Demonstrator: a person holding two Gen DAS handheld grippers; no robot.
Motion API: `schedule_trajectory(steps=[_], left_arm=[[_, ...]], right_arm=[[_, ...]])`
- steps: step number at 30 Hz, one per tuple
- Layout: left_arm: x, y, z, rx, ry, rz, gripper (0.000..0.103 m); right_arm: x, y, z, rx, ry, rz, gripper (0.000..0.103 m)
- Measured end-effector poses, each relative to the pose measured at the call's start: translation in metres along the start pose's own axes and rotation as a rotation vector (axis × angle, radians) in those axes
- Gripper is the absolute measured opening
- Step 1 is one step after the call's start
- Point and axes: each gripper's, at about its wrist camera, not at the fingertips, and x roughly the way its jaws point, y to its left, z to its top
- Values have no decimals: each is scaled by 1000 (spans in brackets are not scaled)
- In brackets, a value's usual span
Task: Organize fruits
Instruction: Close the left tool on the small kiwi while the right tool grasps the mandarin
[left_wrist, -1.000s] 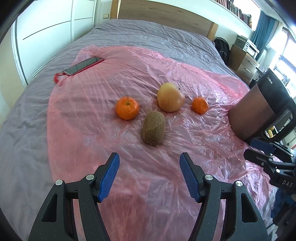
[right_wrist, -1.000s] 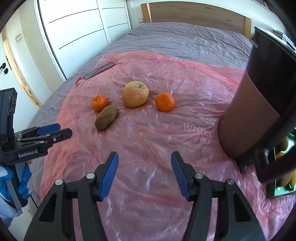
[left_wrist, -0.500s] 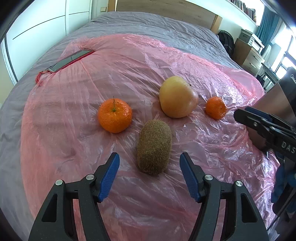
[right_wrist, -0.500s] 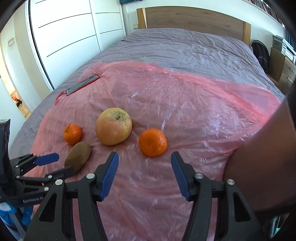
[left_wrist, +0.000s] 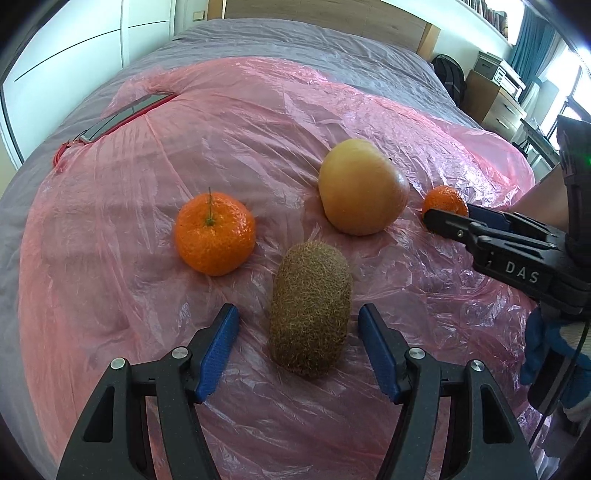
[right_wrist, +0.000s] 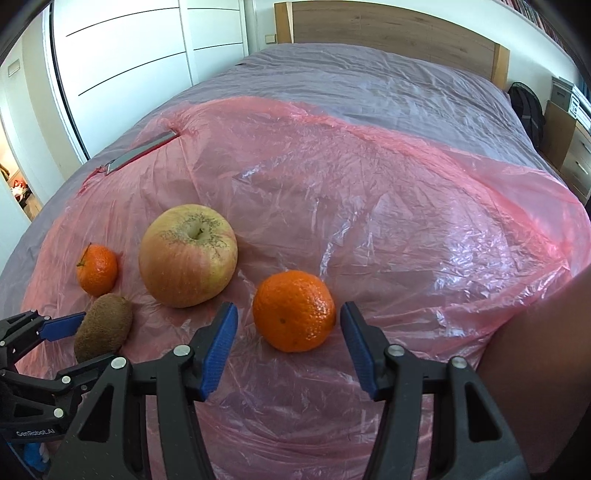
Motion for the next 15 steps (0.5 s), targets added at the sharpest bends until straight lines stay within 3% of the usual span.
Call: schedule_trajectory(steps=[3, 5, 15], left_arm=[[1, -1, 1, 4, -3, 1, 61], [2, -2, 1, 10, -3, 7, 57], [6, -5, 2, 32, 3, 2, 36]], right_arm=[[3, 1, 0, -12, -2, -12, 79], [5, 1, 0, -22, -4, -22, 66], [13, 2, 0, -40, 22, -12, 65]])
